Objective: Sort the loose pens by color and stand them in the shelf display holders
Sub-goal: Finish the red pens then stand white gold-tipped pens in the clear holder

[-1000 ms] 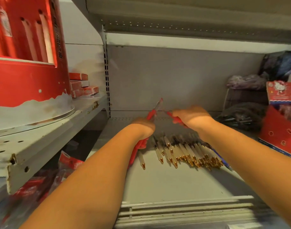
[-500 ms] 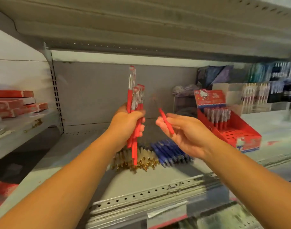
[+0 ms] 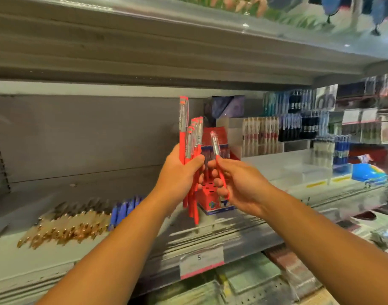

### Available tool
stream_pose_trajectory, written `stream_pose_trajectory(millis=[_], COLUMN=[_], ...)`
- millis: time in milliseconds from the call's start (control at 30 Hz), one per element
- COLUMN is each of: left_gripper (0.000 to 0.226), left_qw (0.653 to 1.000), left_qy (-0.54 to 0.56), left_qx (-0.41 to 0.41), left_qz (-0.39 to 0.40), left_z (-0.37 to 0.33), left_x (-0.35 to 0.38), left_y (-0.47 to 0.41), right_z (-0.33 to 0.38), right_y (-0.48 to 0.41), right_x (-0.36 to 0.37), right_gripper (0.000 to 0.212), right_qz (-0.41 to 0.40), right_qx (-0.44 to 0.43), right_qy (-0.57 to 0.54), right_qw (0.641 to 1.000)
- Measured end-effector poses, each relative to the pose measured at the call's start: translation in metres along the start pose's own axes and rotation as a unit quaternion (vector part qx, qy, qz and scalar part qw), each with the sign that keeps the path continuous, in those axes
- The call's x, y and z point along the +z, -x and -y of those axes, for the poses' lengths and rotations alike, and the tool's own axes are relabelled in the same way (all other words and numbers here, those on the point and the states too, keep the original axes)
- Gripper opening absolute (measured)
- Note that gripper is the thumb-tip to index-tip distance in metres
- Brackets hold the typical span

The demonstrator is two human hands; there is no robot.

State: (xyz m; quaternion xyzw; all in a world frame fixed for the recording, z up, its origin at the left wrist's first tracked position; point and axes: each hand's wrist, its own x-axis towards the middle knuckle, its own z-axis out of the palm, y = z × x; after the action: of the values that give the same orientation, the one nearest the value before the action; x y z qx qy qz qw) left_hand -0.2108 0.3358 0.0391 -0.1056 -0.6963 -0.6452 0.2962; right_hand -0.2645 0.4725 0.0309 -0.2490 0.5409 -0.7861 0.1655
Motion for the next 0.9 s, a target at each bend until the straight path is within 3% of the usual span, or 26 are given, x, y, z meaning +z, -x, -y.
stream_pose_trajectory(millis=[200, 433, 633, 900], left_gripper=[0.016, 0.013, 0.015, 0.019], left_qw=[1.0, 0.999, 0.996, 0.984], left_qy=[0.004, -0.02, -0.055, -0.127], left_qx=[0.005, 0.036, 0.029, -0.008], left_qz=[-0.008, -0.02, -0.058, -0.123], left_z=[0.013, 0.031, 0.038, 0.042], left_x=[0.036, 0.041, 0.039, 0.037], left_y=[-0.026, -0.08, -0.111, -0.126], right_z=[0.004, 0.015, 0.016, 0.008], right_y=[-0.024, -0.083, -0.134, -0.17], right_x=[-0.043, -0.072, -0.092, -0.114], right_gripper=[0.023, 0.016, 0.058, 0.073], right_qz=[0.03, 0.007, 0.064, 0.063], right_qx=[-0.053, -0.154, -0.253, -0.307], right_qy=[0.041, 0.183, 0.281, 0.356], right_qw=[0.997, 0.971, 0.924, 0.88])
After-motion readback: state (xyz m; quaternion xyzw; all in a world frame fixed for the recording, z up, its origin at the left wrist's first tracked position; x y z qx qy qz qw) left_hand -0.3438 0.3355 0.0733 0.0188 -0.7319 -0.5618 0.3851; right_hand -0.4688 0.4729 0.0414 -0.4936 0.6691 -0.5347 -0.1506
